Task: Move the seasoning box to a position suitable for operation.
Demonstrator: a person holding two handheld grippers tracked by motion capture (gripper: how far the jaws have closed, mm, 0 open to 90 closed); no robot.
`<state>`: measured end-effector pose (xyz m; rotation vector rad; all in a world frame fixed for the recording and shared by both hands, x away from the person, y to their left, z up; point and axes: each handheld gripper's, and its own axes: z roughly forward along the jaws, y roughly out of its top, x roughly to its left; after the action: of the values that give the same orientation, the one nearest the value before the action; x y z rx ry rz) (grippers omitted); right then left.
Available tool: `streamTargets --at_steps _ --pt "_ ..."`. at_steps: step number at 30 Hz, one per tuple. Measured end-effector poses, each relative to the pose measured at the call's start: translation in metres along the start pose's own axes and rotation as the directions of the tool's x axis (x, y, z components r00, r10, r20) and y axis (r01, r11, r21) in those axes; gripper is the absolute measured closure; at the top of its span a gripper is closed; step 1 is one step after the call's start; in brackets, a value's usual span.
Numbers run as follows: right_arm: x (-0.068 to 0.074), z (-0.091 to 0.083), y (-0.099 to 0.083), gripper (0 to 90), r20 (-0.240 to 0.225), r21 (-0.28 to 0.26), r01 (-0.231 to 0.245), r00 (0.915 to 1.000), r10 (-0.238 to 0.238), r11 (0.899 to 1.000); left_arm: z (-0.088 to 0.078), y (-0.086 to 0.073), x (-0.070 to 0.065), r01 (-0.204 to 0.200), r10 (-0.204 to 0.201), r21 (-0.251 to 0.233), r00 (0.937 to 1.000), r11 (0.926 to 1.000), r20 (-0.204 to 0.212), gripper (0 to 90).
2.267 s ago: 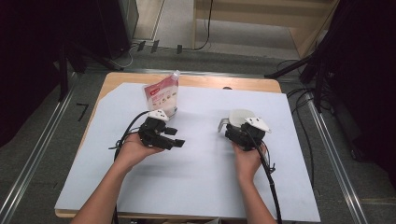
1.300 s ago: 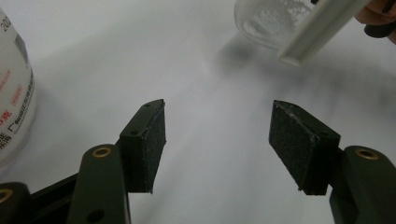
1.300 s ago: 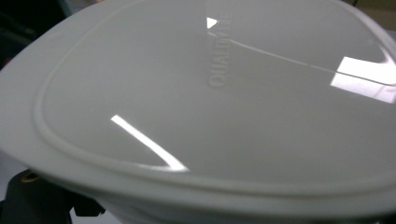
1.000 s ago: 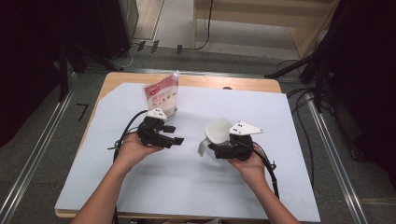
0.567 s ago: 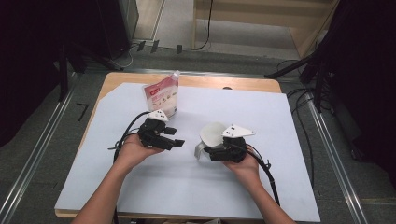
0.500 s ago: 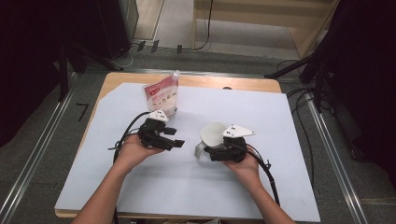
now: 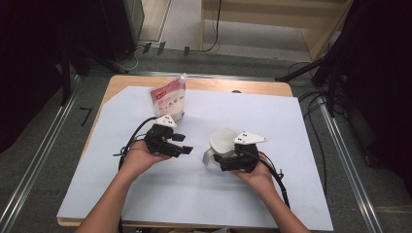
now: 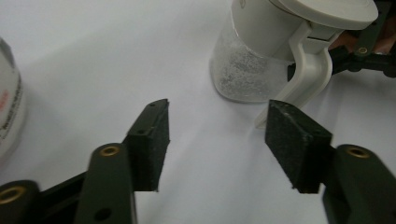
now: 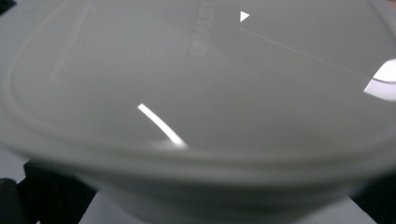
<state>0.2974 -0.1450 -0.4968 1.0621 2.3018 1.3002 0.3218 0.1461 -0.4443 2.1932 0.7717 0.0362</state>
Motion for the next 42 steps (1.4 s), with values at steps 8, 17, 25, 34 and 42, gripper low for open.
streamTargets --at_steps 8,17,25,34,42 --pt "-0.011 -0.042 -0.006 7.9 -0.050 0.031 -0.008 0.9987 0.009 0.999 -0.004 0.008 -0.001 -0.005 0.004 0.024 0.9996 0.9997 0.029 66.5" --pt "-0.019 -0.069 -0.003 56.2 -0.066 0.043 -0.039 0.9970 0.042 0.998 0.002 0.026 -0.001 -0.042 0.035 0.063 0.9940 0.9971 0.104 90.0" --pt "-0.019 -0.075 -0.005 84.7 -0.075 0.043 -0.042 0.9962 0.045 0.998 0.017 0.032 0.000 -0.051 0.046 0.031 0.9884 0.9983 0.145 90.0" --pt "-0.007 -0.072 -0.006 90.0 -0.074 0.048 -0.008 0.9972 0.011 0.999 0.034 0.031 -0.011 -0.079 0.070 0.049 0.9858 0.9957 0.152 90.0" --pt "-0.001 -0.065 -0.008 90.0 -0.085 0.050 -0.032 0.9957 0.036 0.998 0.044 0.031 -0.020 -0.101 0.087 0.071 0.9810 0.9924 0.174 90.0"
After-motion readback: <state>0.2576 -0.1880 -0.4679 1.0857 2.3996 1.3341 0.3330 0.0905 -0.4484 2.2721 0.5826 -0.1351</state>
